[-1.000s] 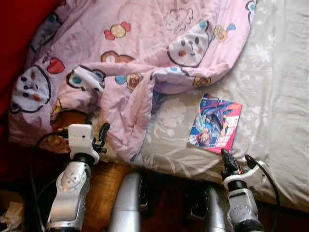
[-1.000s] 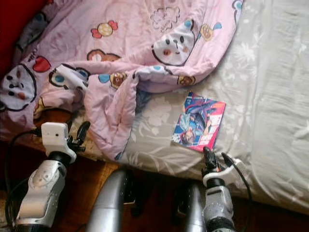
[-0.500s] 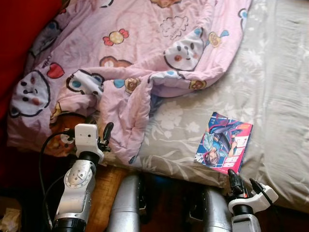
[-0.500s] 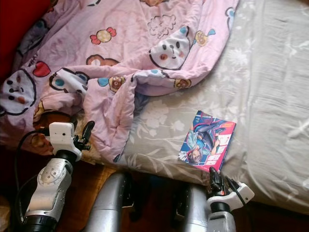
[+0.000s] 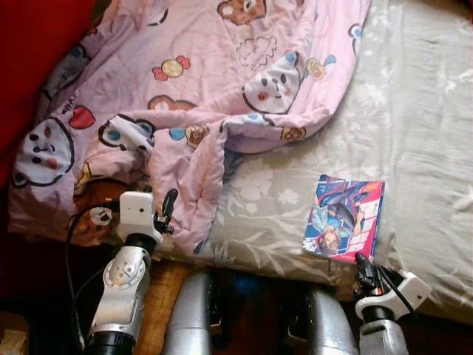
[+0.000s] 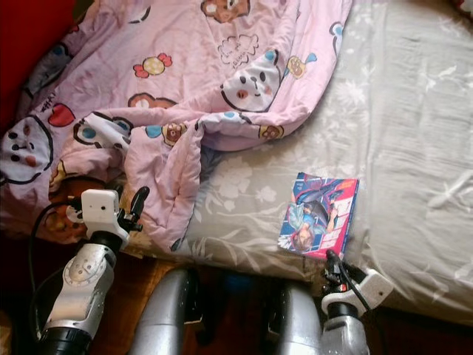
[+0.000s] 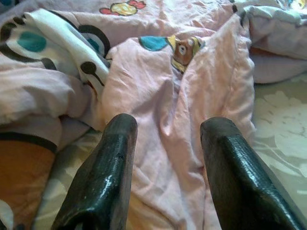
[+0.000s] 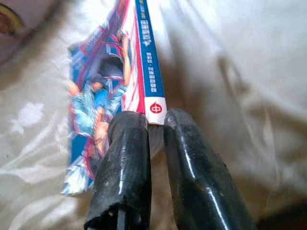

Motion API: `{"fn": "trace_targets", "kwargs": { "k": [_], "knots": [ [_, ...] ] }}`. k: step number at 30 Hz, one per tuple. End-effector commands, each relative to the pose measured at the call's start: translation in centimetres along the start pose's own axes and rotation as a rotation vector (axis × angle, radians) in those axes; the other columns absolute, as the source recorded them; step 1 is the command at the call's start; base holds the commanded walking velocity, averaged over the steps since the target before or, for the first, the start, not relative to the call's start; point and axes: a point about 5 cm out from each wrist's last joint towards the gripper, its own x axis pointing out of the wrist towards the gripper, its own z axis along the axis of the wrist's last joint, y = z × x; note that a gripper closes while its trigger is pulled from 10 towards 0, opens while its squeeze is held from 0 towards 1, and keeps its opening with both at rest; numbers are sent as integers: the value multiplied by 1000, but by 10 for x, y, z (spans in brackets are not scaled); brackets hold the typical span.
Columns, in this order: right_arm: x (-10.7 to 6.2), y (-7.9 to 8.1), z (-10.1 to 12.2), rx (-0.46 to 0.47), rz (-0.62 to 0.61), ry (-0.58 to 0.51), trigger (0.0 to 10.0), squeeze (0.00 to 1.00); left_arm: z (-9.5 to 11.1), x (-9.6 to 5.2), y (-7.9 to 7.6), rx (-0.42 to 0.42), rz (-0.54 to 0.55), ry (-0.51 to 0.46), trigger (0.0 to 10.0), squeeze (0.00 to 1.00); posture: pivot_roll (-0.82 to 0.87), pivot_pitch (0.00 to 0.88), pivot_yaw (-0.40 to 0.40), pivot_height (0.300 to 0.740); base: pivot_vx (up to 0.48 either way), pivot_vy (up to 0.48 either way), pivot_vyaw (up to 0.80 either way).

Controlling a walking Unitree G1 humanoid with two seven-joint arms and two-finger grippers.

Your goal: Clean up the room

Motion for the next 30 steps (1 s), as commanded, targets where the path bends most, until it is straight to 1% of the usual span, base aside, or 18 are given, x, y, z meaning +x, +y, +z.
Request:
{"fn": "trace_targets", "kwargs": {
  "k": [1, 2, 3, 4, 5, 6, 7, 8, 11, 12, 13, 14, 15, 18, 22, 28, 29, 30],
  "knots": [
    [2, 1, 13, -61, 9, -59, 0, 0, -12, -6, 0, 7, 0, 42, 10000, 0, 86, 267, 14, 637, 0, 0, 0],
    [7, 7, 21, -102, 28, -87, 0, 0, -13, -4, 0, 5, 5, 44, 10000, 0, 83, 258, 13, 637, 0, 0, 0],
    [7, 7, 21, -102, 28, -87, 0, 0, -13, -4, 0, 5, 5, 44, 10000, 0, 83, 258, 13, 637, 0, 0, 0],
    [11, 12, 26, -134, 35, -105, 0, 0, -14, -2, 1, 3, 14, 44, 10000, 0, 80, 250, 13, 637, 0, 0, 0],
    [13, 14, 27, -147, 35, -109, 1529, 0, -15, -1, 1, 2, 16, 46, 10000, 0, 77, 242, 15, 637, 0, 0, 0],
    [14, 14, 27, -153, 34, -110, 1529, 0, -15, -1, 2, 2, 17, 48, 10000, 0, 77, 242, 15, 637, 0, 0, 0],
    [15, 16, 28, -175, 36, -110, 10000, 0, -17, 0, 2, 2, 20, 52, 10000, 0, 72, 233, 16, 637, 0, 0, 0],
    [16, 16, 28, -181, 36, -110, 10000, 0, -18, -1, 2, 3, 21, 56, 10000, 0, 69, 230, 17, 637, 0, 0, 0],
    [18, 14, 27, -246, 22, -77, 10000, 0, -24, -2, 4, -6, 31, 74, 10000, 0, 62, 218, 15, 637, 0, 0, 0],
    [18, 14, 27, -246, 22, -77, 10000, 0, -24, -2, 4, -6, 31, 74, 10000, 0, 62, 218, 15, 637, 0, 0, 0],
    [18, 15, 26, -315, 36, -66, 10000, 0, -26, -2, 6, -9, 37, 79, 10000, 0, 60, 216, 13, 641, 0, 0, 0],
    [18, 16, 26, -330, 47, -68, 10000, 0, -27, -2, 7, -9, 39, 81, 10000, 0, 62, 213, 12, 646, 0, 0, 0],
    [18, 16, 26, -330, 47, -68, 10000, 0, -27, -2, 7, -9, 39, 81, 10000, 0, 62, 213, 12, 646, 0, 0, 0],
    [21, 17, 25, -335, 44, -57, 10000, 0, -32, -5, 15, -5, 58, 95, 10000, 0, 68, 205, 9, 671, 0, 0, 0],
    [22, 18, 24, -336, 43, -52, 10000, 0, -38, -9, 17, -6, 68, 118, 10000, 0, 68, 203, 7, 690, 0, 0, 0],
    [22, 20, 17, -342, 48, -29, 10000, 0, -53, -15, 18, -17, 86, 176, 10000, 0, 68, 194, 5, 729, 0, 0, 0],
    [22, 20, 15, -342, 48, -23, 10000, 0, -59, -18, 18, -22, 89, 204, 10000, 0, 66, 189, 6, 739, 0, 0, 0],
    [22, 20, 14, -341, 47, -19, 10000, 0, -63, -19, 19, -26, 90, 221, 10000, 0, 66, 188, 6, 740, 0, 0, 0]
  ]
}}
